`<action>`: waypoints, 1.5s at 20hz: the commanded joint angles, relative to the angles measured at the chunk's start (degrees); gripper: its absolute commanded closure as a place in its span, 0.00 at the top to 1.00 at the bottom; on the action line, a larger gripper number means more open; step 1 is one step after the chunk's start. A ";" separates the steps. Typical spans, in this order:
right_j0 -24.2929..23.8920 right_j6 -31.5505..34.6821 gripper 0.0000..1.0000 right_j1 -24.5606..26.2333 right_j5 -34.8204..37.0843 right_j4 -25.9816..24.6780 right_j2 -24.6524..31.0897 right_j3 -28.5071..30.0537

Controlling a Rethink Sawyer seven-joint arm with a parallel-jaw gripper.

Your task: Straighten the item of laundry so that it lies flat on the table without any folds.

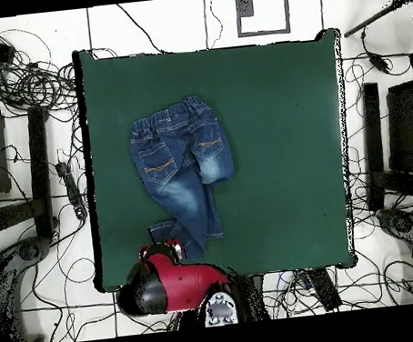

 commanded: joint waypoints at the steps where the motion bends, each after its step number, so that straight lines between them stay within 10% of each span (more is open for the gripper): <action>1: 3.49 13.45 0.00 -14.16 17.82 5.03 -0.18 2.70; 19: 17.81 21.28 0.00 -21.66 32.85 9.20 -7.65 -1.26; 30: 13.35 15.08 0.00 -21.61 32.27 6.35 -9.06 -0.92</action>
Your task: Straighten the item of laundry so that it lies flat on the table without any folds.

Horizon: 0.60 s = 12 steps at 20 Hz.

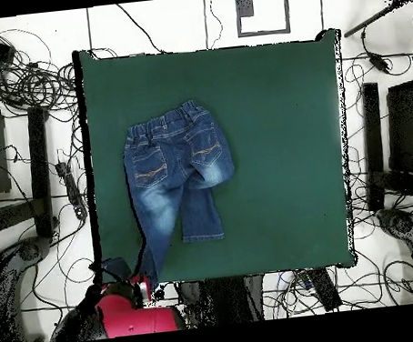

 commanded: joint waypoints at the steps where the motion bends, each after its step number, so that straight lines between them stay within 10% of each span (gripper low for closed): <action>1: -2.76 10.73 0.00 1.05 4.64 0.54 -0.14 -0.88; 12: -8.14 3.74 0.00 -3.11 12.61 -4.64 -1.81 -4.14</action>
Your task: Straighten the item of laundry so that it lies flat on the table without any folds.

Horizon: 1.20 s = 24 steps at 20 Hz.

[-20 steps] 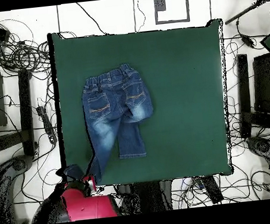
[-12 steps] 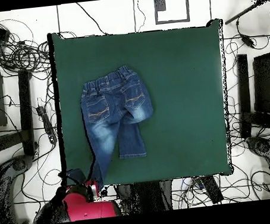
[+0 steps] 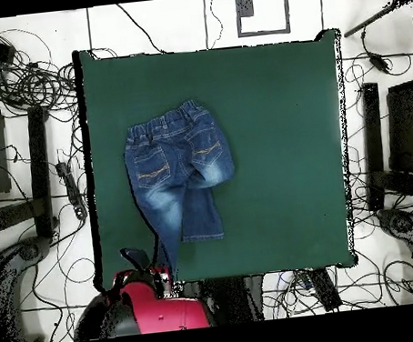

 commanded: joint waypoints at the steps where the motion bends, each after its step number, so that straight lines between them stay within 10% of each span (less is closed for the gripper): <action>1: -2.70 3.07 0.00 -3.78 13.82 -4.33 -1.03 -4.78; 10: -6.60 -1.83 0.00 -11.11 30.77 -11.42 -1.04 -14.17; 24: -22.11 -14.62 0.00 -6.97 26.37 -17.40 7.73 -18.86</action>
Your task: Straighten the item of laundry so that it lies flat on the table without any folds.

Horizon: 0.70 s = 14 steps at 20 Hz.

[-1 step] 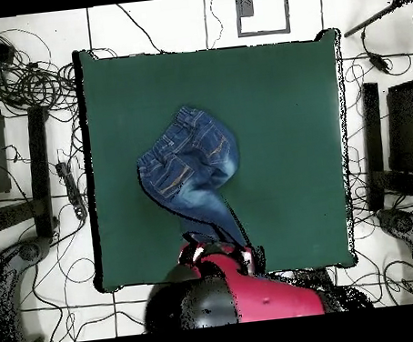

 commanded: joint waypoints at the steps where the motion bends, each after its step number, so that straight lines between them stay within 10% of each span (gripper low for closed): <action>1: -5.69 -15.29 0.00 3.93 1.38 -3.45 9.44 -3.41; 14: -18.33 -20.33 0.00 8.70 -4.02 -7.03 20.77 -4.46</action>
